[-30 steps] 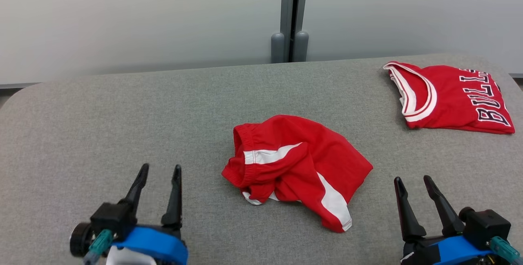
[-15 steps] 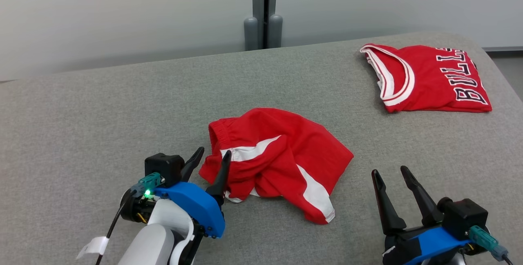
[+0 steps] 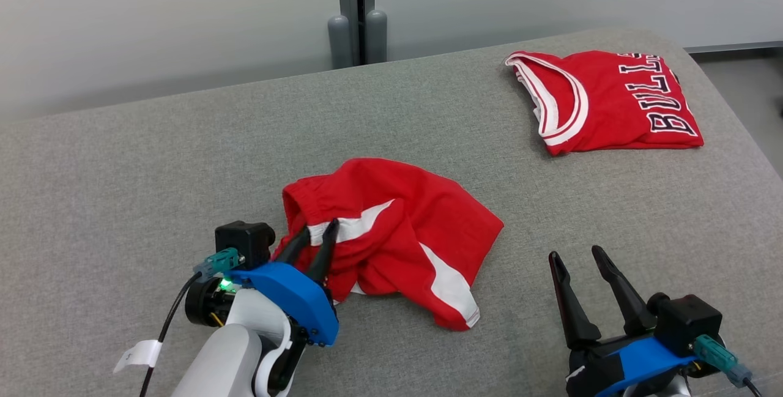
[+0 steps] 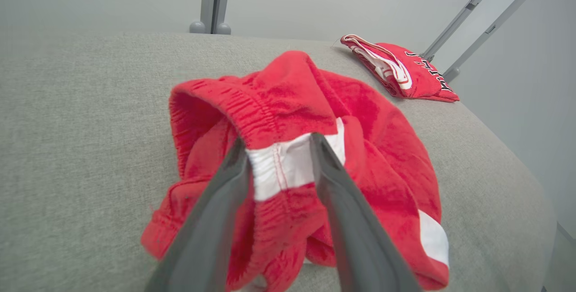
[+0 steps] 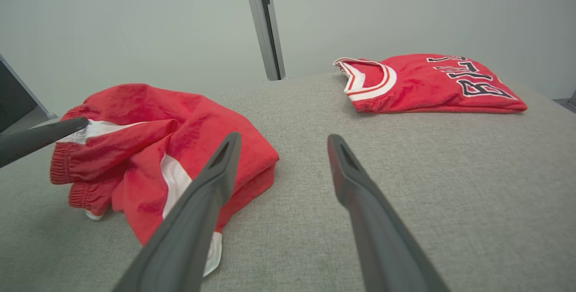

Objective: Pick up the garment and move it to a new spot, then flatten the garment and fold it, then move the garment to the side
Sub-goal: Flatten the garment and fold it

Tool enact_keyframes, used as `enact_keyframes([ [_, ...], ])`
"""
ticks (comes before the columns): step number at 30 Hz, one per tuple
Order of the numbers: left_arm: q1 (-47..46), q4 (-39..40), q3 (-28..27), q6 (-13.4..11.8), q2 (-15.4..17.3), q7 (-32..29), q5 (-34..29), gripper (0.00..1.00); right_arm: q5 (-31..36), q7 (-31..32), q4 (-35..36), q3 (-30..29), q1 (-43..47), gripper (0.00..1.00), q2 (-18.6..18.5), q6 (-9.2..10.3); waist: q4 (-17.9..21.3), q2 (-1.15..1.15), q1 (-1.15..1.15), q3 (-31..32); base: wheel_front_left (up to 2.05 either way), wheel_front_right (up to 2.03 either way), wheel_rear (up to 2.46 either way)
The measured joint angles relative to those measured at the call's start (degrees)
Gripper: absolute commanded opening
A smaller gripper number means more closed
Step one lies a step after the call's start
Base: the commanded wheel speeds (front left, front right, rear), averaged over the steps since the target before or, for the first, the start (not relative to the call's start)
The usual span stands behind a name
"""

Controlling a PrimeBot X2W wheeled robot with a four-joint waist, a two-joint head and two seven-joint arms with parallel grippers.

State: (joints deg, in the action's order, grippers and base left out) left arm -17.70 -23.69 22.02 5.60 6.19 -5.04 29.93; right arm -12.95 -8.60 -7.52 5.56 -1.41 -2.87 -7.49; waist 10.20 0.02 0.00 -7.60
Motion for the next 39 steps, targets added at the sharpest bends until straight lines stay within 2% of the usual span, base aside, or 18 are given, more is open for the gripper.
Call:
enact_keyframes([
  [9,-2.9,1.0,2.0,1.0,-1.0,2.9,2.0,0.0,-0.3,-0.3,-0.2,-0.1,-0.4,1.0,0.0,0.0,0.2,0.0,0.0,-0.4,0.0,0.0,0.0],
  [19,-19.7,0.6,7.8,1.5,-2.0,5.7,3.7,0.0,-0.7,-0.4,-0.1,0.6,-1.9,1.0,0.0,0.0,1.1,-0.01,0.0,-1.9,0.0,0.0,0.0],
  [26,-29.4,6.1,12.2,1.5,-1.8,6.4,13.0,0.0,-0.8,-1.1,-0.6,0.1,-2.1,1.0,0.0,0.0,1.3,-0.01,0.0,-2.0,0.0,0.0,0.0],
  [30,-29.7,12.8,15.0,1.6,0.3,4.5,23.4,0.0,-1.1,-1.6,-1.0,-0.4,-2.1,1.0,0.0,0.0,0.3,-0.01,0.0,-1.5,0.0,0.0,0.0],
  [31,-28.3,16.5,16.3,1.6,2.0,3.3,29.2,0.0,-1.6,-1.8,-1.3,-0.1,-2.1,1.0,0.0,0.0,-0.4,-0.01,0.0,-1.3,0.0,0.0,0.0],
  [32,-28.3,16.5,16.3,1.6,2.0,3.3,29.2,0.0,-1.6,-1.8,-1.3,-0.1,-2.1,1.0,0.0,0.0,-0.4,-0.01,0.0,-1.3,0.0,0.0,0.0],
  [33,-27.1,18.2,17.4,1.6,3.4,2.2,31.9,0.0,-1.9,-2.1,-1.4,0.1,-2.1,1.0,0.0,0.0,-0.8,-0.01,-0.01,-1.2,0.0,0.0,0.0],
  [34,-25.7,19.6,18.0,1.6,4.9,1.4,34.0,0.0,-2.2,-2.1,-1.5,0.4,-2.1,1.0,0.0,0.0,-1.1,-0.02,-0.01,-1.2,0.0,0.0,0.0],
  [39,-18.2,23.6,23.4,1.6,16.8,-3.3,39.3,0.0,-2.4,-2.7,-2.4,1.0,-2.2,1.0,0.0,0.0,-2.7,-0.01,-0.01,-1.0,0.0,0.0,0.0],
])
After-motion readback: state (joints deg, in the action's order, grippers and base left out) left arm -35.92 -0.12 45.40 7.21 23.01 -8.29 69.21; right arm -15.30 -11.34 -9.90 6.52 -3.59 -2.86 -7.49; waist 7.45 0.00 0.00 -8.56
